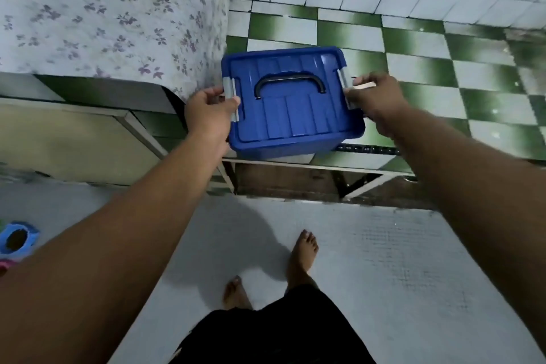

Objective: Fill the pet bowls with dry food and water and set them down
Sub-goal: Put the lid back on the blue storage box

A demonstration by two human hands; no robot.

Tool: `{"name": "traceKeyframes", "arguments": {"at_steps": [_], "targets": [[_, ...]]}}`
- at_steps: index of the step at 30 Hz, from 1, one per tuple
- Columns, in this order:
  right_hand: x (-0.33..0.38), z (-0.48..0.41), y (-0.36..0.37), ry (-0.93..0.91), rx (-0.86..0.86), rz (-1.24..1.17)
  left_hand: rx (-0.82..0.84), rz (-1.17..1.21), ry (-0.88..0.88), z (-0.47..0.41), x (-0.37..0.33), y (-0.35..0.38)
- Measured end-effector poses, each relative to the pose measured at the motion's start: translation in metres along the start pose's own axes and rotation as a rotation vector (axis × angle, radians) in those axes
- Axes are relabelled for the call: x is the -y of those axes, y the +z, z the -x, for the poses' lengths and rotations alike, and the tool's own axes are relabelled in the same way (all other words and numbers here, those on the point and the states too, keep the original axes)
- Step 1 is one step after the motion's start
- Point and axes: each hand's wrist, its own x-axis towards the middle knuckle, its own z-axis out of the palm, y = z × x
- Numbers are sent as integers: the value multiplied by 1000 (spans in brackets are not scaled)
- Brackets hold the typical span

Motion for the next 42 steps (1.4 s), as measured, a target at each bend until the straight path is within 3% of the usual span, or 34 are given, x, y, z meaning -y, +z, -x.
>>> {"name": "traceKeyframes", "arguments": {"at_steps": [8,15,18,23,28,33,38,42], "targets": [[-85,166,-1,113,-34,-256,125,-57,29,69,53,-56],[-171,207,7,247,10,-259,117,-275,-19,102,137,-71],[-214,191,21,304,55,-188,143,-394,-43,93,180,-63],[-298,140,67,270,148,-37,374,-667,-17,53,288,-29],[-397,61,123,198,286,132,421,-930,-6,-26,401,6],[-463,-33,174,94,496,258,459,-1230,85,-127,470,43],[-518,-114,225,14,452,414,566,-1326,137,-219,511,68],[-532,-155,244,-44,357,382,626,-1418,186,-260,515,90]]}}
